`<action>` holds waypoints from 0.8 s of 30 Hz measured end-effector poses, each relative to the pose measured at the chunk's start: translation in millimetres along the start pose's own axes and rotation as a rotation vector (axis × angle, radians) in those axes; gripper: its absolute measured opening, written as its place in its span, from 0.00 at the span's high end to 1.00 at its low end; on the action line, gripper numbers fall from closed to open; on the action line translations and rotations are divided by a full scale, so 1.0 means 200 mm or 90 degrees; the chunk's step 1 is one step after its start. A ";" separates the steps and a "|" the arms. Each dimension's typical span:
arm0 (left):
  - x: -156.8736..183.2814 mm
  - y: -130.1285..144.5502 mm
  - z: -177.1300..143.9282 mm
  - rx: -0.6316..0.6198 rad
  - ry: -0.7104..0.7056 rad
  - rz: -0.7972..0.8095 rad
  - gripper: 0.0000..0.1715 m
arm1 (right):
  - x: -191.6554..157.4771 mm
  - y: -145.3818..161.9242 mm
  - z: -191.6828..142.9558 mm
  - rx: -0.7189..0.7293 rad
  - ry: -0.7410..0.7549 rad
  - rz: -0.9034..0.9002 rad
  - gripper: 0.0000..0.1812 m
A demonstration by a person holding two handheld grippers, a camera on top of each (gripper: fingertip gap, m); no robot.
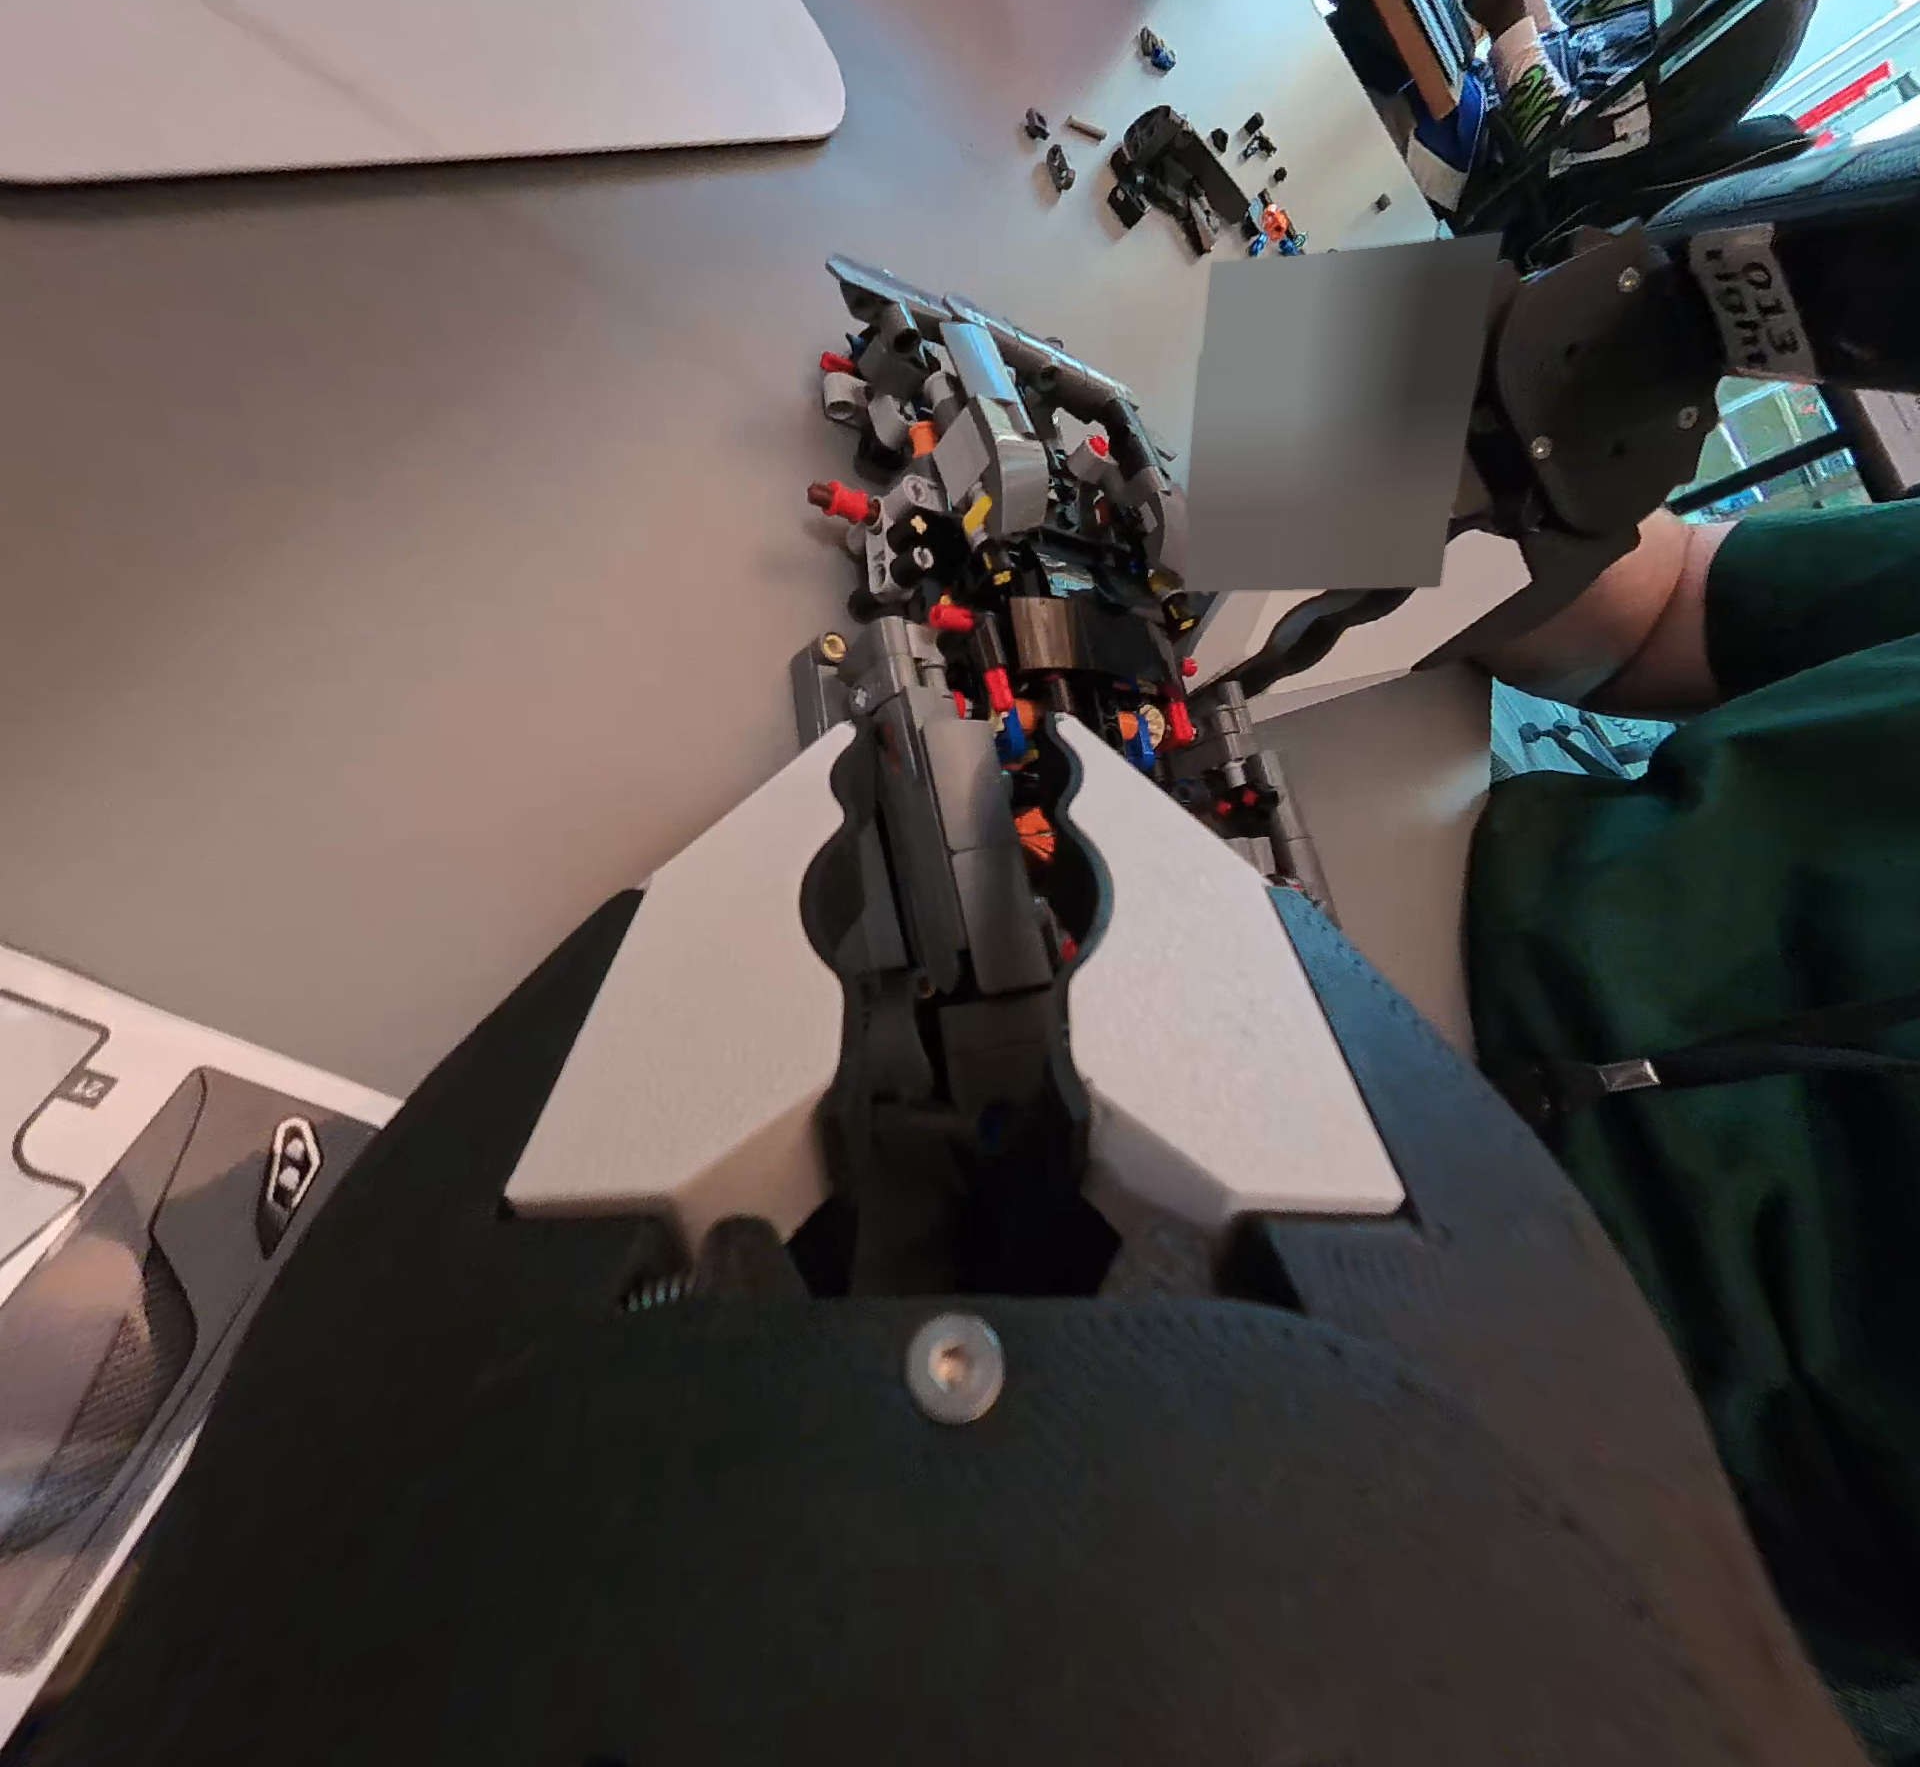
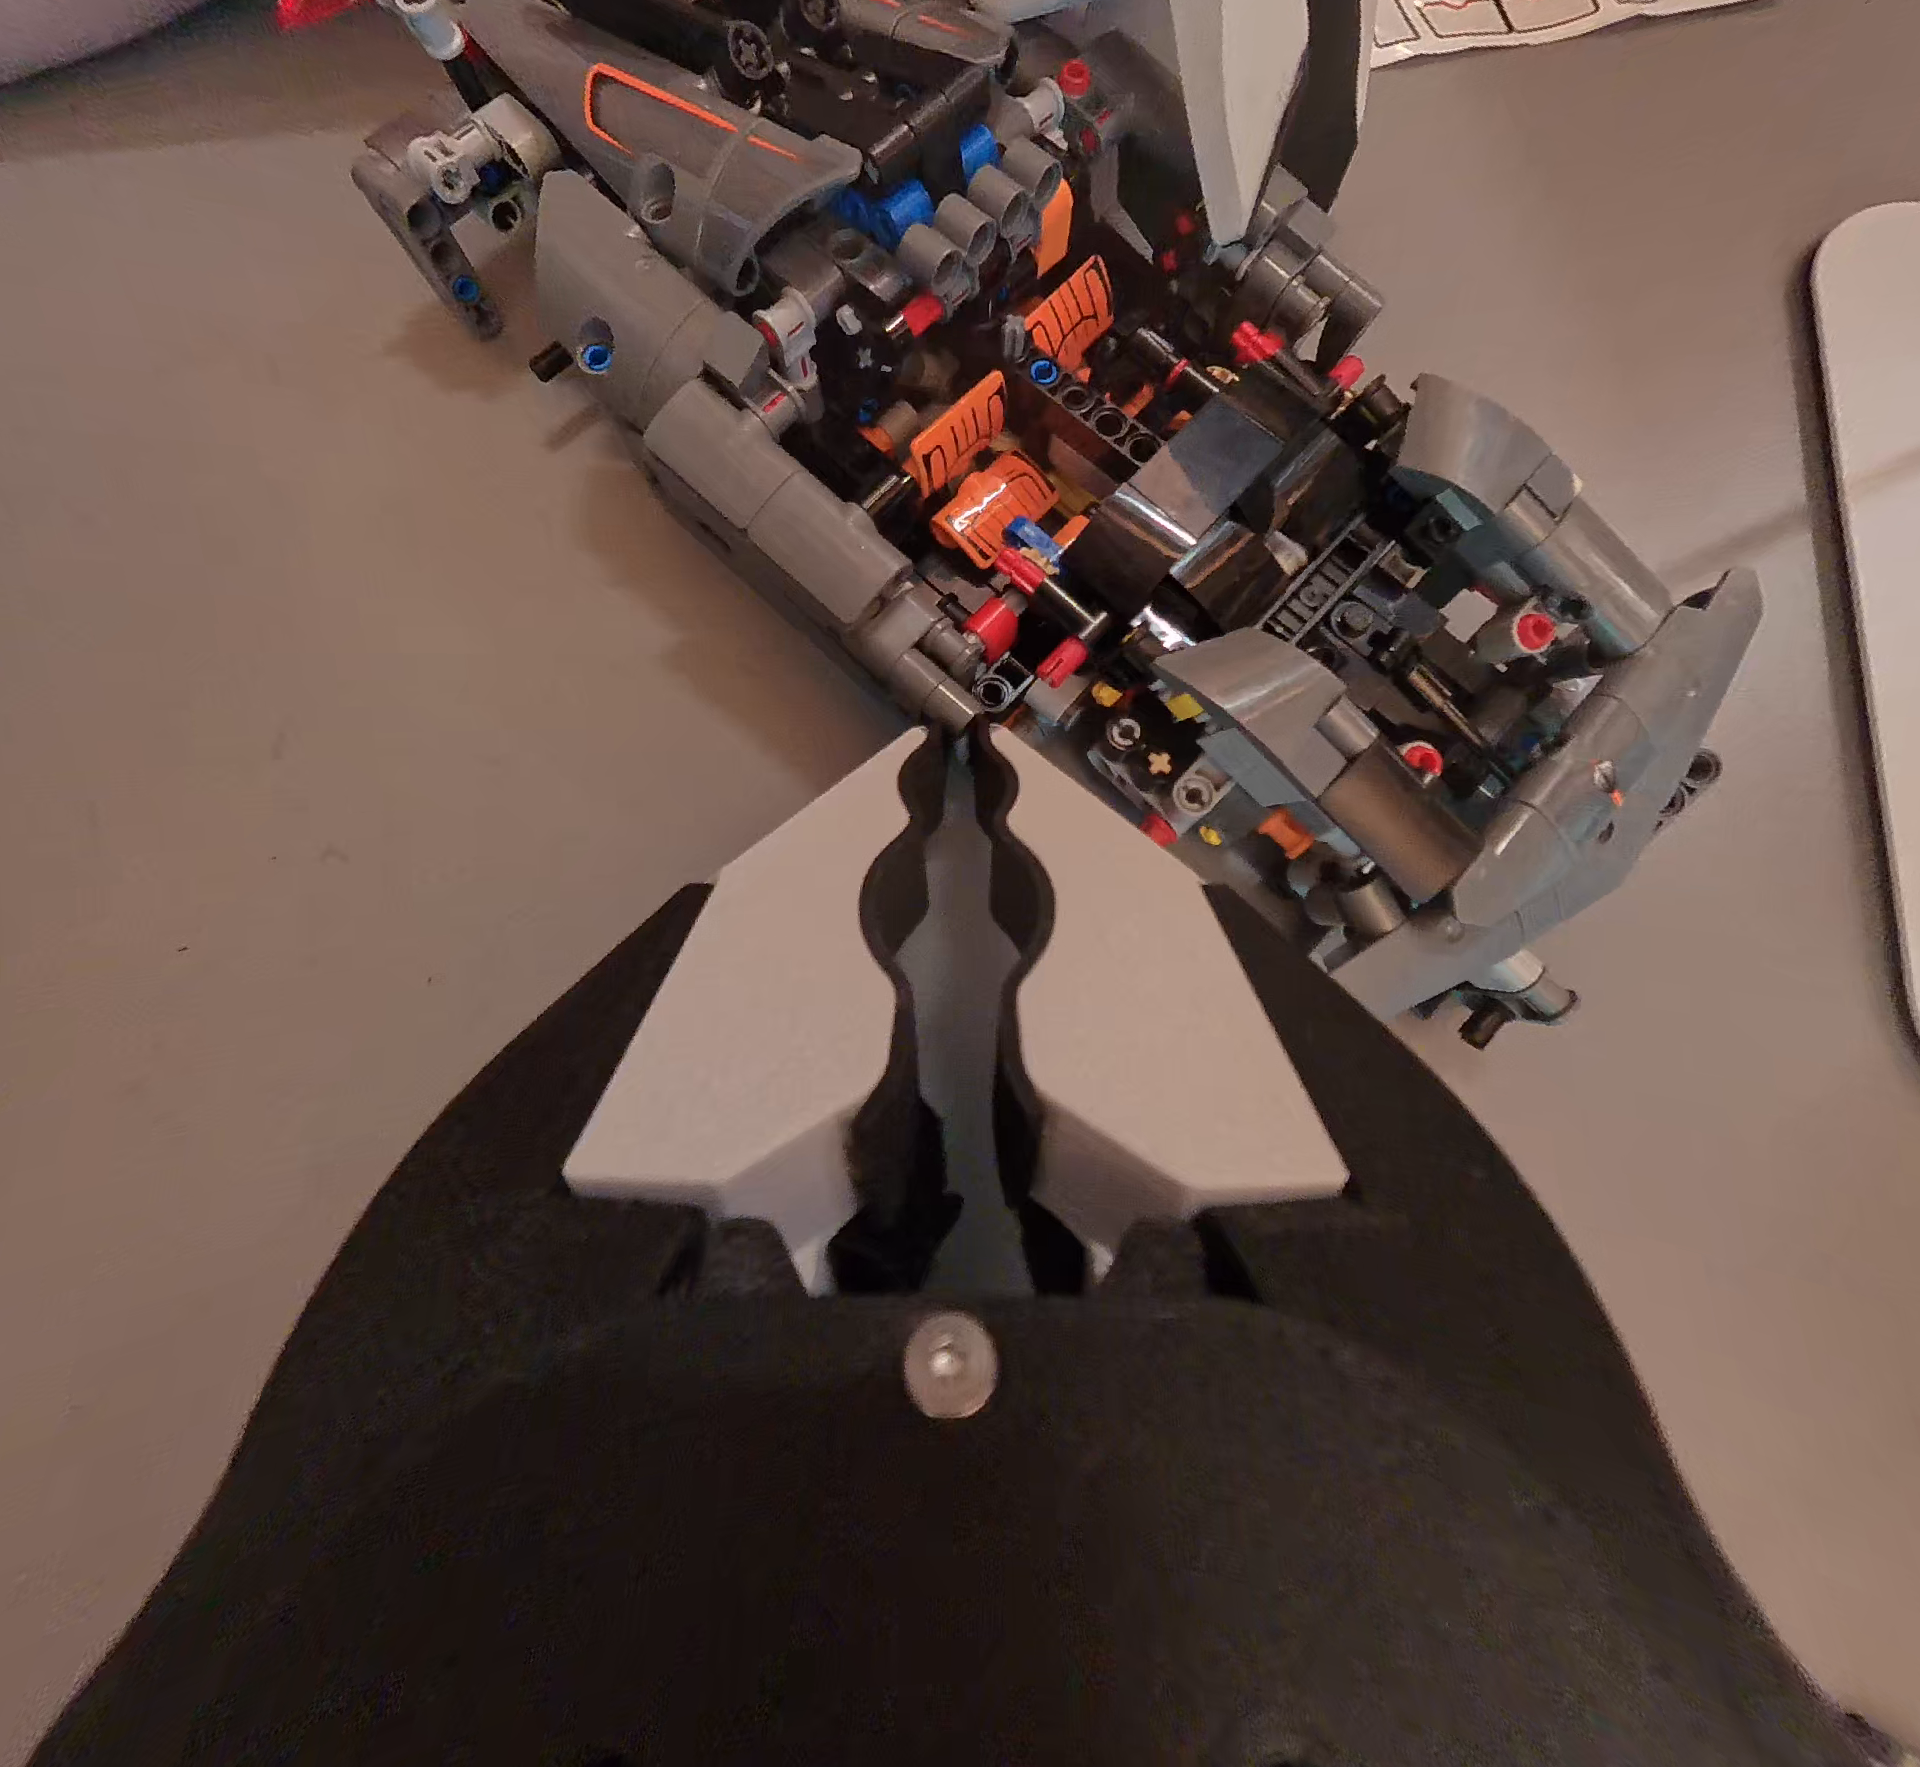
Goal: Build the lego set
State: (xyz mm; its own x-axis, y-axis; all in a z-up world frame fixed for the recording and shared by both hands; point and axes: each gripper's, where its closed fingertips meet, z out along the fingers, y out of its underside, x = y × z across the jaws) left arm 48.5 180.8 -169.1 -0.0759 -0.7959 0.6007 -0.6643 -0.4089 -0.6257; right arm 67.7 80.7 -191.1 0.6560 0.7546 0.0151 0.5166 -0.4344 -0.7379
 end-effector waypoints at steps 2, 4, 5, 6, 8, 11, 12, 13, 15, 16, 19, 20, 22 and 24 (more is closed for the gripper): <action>0.00 0.00 0.00 0.002 0.004 -0.002 0.83 | 0.00 0.00 0.00 -0.006 0.007 -0.009 0.99; 0.00 0.00 0.00 0.003 0.007 -0.007 0.83 | 0.00 0.00 0.00 -0.005 0.008 -0.009 0.99; 0.00 0.00 0.00 0.005 0.009 -0.009 0.83 | 0.00 0.00 0.00 -0.004 0.007 -0.008 0.99; 0.00 0.00 0.00 0.005 0.010 -0.010 0.83 | 0.00 0.00 0.01 -0.003 0.007 -0.008 0.99; 0.00 -0.01 -0.01 0.015 0.010 -0.007 0.85 | 0.00 0.00 0.01 -0.003 0.009 -0.010 0.99; -0.02 -0.03 -0.04 0.028 0.004 -0.010 0.84 | 0.01 0.00 0.01 -0.003 0.011 -0.014 0.99; -0.03 -0.04 -0.04 0.033 -0.001 -0.012 0.84 | 0.01 0.00 0.01 -0.003 0.012 -0.015 0.99; -0.03 -0.04 -0.05 0.041 0.002 -0.014 0.84 | 0.01 0.00 0.00 -0.002 0.012 -0.015 0.99; -0.05 -0.05 -0.05 0.044 -0.004 -0.010 0.85 | 0.01 0.00 0.00 0.001 0.010 -0.012 0.99; -0.06 -0.04 -0.04 0.039 -0.005 -0.008 0.86 | 0.01 -0.01 0.00 0.002 0.009 -0.010 0.99; -0.03 -0.04 -0.01 0.034 0.034 -0.009 0.88 | 0.01 -0.01 0.01 0.004 0.006 0.000 0.98; -0.03 -0.04 -0.01 0.034 0.037 -0.006 0.90 | 0.01 -0.01 0.01 0.006 0.005 0.003 0.98; -0.02 -0.05 -0.01 0.038 0.047 -0.005 0.92 | 0.02 -0.01 0.01 0.007 0.004 0.006 0.98; -0.02 -0.05 -0.01 0.042 0.060 -0.017 0.91 | 0.02 -0.01 0.01 0.009 0.003 0.007 0.99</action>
State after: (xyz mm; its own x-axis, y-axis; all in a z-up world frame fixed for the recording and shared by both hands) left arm 54.0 188.1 -164.9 -0.1310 -0.7401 0.6596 -0.6165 -0.4602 -0.6388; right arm 67.3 85.2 -191.3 0.6644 0.7473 0.0096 0.5014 -0.4361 -0.7473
